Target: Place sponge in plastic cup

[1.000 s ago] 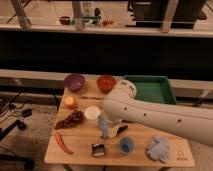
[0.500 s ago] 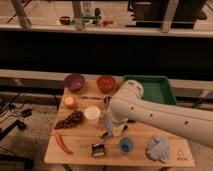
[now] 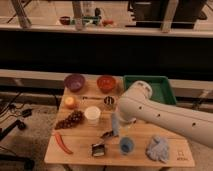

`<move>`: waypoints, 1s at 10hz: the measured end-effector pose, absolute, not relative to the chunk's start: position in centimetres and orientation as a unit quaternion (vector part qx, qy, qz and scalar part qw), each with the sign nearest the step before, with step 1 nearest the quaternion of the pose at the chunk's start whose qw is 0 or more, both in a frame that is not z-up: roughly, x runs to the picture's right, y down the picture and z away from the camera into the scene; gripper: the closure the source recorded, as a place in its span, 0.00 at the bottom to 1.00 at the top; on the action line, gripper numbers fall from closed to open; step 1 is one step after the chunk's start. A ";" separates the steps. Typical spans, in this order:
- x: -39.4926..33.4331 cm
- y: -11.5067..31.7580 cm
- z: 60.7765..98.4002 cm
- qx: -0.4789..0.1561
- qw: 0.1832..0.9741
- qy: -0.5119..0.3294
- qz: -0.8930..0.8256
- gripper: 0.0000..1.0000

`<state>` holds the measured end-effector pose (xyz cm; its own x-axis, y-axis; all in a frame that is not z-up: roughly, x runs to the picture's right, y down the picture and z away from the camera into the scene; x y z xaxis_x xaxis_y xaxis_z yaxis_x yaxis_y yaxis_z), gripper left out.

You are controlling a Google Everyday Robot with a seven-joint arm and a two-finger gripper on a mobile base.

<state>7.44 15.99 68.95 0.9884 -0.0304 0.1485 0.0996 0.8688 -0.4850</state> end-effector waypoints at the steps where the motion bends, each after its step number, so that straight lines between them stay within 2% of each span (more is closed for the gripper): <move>1: 7.6 16.3 68.8 -0.256 0.964 -0.065 -0.033 0.88; 10: 9.9 20.6 67.8 -0.279 0.959 -0.043 -0.020 0.88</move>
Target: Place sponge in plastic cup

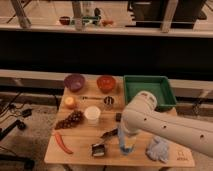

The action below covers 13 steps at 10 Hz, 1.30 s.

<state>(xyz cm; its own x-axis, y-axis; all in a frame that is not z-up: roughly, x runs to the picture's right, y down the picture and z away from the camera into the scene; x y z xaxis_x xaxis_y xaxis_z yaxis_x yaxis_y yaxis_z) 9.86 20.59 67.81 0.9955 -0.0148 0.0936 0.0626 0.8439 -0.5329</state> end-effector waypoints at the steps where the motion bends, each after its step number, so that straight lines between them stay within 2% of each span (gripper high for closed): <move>1: 9.9 20.8 67.9 -0.280 0.959 -0.044 -0.018 0.88; 13: 10.9 23.0 68.7 -0.321 0.946 -0.036 0.001 0.88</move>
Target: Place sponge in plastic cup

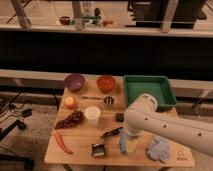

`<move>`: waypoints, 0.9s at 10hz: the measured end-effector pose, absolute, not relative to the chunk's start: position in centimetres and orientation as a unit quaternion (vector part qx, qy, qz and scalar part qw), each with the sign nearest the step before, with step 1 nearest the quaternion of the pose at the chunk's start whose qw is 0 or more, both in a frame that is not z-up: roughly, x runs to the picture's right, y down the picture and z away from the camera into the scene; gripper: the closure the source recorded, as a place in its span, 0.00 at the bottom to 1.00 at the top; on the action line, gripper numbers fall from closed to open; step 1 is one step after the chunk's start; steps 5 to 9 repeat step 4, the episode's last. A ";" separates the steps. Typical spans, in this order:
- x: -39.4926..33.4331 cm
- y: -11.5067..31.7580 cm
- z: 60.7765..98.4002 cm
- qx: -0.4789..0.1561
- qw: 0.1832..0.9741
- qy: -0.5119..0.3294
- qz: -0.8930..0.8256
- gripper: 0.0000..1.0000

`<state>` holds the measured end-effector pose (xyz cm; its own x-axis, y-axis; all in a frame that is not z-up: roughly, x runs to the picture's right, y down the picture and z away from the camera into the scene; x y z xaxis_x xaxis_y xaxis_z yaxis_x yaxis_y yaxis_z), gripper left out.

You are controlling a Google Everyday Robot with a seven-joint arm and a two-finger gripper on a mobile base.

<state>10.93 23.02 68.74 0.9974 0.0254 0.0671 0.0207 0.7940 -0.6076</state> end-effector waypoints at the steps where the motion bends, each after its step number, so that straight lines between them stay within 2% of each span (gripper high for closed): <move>1: 11.0 23.1 68.6 -0.321 0.946 -0.035 0.001 0.88; 9: 11.1 23.3 68.3 -0.320 0.947 -0.038 0.002 0.88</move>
